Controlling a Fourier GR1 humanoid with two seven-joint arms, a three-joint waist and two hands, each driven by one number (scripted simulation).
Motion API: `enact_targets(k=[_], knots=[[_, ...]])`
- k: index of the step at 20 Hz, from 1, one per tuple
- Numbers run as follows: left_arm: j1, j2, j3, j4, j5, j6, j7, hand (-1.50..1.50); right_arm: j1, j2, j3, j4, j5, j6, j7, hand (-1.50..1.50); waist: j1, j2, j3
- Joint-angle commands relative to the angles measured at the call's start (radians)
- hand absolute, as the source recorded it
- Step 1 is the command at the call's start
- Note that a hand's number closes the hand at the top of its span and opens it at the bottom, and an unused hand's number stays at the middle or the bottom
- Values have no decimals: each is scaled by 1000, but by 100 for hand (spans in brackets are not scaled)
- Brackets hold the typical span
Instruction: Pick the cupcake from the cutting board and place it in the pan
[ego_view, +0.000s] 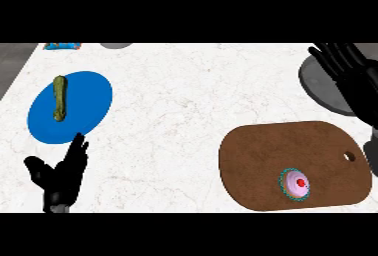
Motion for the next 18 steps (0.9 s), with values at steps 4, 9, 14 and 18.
enact_targets(k=[4,9,14,18], knots=[[52,60,-74,-215,-46,-82,22,0,-57,-34,188,-100,156,128,-42,150,-8,14,-24],[42,69,-117,-287,-21,-176,53,0,-134,-176,259,-195,512,85,-143,-150,-52,10,-22],[-59,-11,-165,-273,-29,-149,102,0,78,-130,269,-208,664,-69,-488,-150,-31,24,-17],[-109,-18,-150,-247,-31,-134,136,0,70,-271,416,-304,844,51,-288,-150,-32,16,-22]])
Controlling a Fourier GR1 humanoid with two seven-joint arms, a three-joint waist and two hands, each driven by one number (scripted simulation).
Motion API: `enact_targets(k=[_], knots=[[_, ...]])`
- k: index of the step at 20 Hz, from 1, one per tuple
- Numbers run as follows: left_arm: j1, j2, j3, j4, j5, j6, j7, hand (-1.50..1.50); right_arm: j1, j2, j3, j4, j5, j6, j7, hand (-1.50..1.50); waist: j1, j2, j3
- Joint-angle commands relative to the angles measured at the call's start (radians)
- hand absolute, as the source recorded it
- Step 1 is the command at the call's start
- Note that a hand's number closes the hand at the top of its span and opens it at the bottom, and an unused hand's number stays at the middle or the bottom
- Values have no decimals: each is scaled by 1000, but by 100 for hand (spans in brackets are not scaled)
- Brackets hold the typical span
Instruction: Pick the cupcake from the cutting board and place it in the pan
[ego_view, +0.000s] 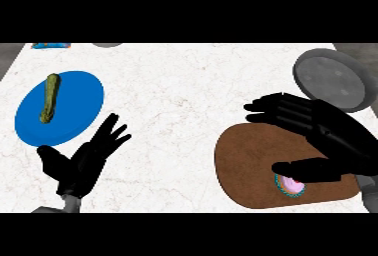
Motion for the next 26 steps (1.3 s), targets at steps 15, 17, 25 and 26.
enact_targets(k=[15,17,25,26], knots=[[-68,-27,3,21,7,-11,37,0,-22,-134,528,-222,621,701,771,-150,23,-2,-6],[-69,-21,3,24,11,-25,47,0,-19,-53,569,-240,633,811,876,-150,25,-1,-6],[-58,-68,-12,17,-26,-21,29,0,83,310,645,-90,737,895,1138,-150,36,5,-2],[-77,-71,0,0,-32,0,69,0,133,248,663,-157,775,884,1132,-150,30,4,-1]])
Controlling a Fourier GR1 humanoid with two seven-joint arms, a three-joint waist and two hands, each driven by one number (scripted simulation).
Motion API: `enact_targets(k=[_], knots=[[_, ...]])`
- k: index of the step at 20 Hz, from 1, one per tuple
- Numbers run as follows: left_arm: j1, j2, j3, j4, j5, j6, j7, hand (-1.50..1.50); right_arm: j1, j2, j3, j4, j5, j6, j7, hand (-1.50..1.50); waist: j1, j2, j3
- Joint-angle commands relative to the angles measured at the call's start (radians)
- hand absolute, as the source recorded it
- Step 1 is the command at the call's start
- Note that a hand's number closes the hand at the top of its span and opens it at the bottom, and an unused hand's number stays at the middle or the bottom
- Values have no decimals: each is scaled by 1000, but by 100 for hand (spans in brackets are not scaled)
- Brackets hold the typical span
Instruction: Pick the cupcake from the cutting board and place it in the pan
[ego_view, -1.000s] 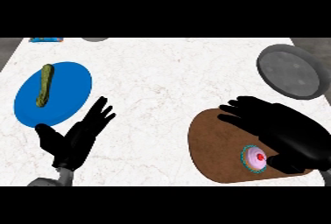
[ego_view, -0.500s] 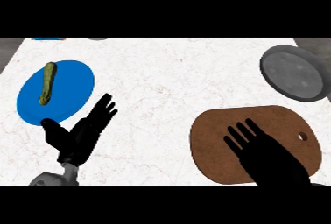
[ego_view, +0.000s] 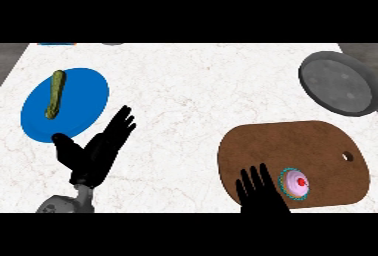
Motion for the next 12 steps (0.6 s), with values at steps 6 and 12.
enact_targets(k=[6,12], knots=[[-1,-11,32,18,-14,-40,2,0,20,-6,12,51,167,21,16,-150,4,3,2],[-4,-42,34,28,-58,-35,-1,0,68,-58,-15,-20,242,62,-3,-150,1,2,2]])
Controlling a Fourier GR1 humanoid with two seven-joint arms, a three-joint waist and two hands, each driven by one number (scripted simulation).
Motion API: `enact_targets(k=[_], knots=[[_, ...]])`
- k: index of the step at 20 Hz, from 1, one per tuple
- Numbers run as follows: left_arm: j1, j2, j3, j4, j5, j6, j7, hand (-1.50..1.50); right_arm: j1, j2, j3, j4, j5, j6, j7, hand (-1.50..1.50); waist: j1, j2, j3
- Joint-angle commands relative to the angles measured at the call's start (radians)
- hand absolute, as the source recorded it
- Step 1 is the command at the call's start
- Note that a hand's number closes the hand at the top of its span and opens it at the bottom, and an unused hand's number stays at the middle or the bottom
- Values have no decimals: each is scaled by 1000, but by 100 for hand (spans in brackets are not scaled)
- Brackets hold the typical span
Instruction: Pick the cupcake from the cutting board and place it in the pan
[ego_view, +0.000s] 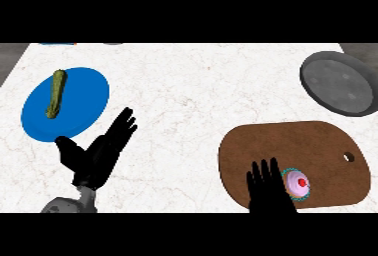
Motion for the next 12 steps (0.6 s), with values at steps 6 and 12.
enact_targets(k=[6,12], knots=[[-5,-54,16,14,-54,-12,12,0,35,-21,-35,41,104,-39,-86,-150,1,1,0],[-22,-19,94,25,-22,-77,15,0,22,-95,-108,170,145,-193,-221,-150,2,1,0]])
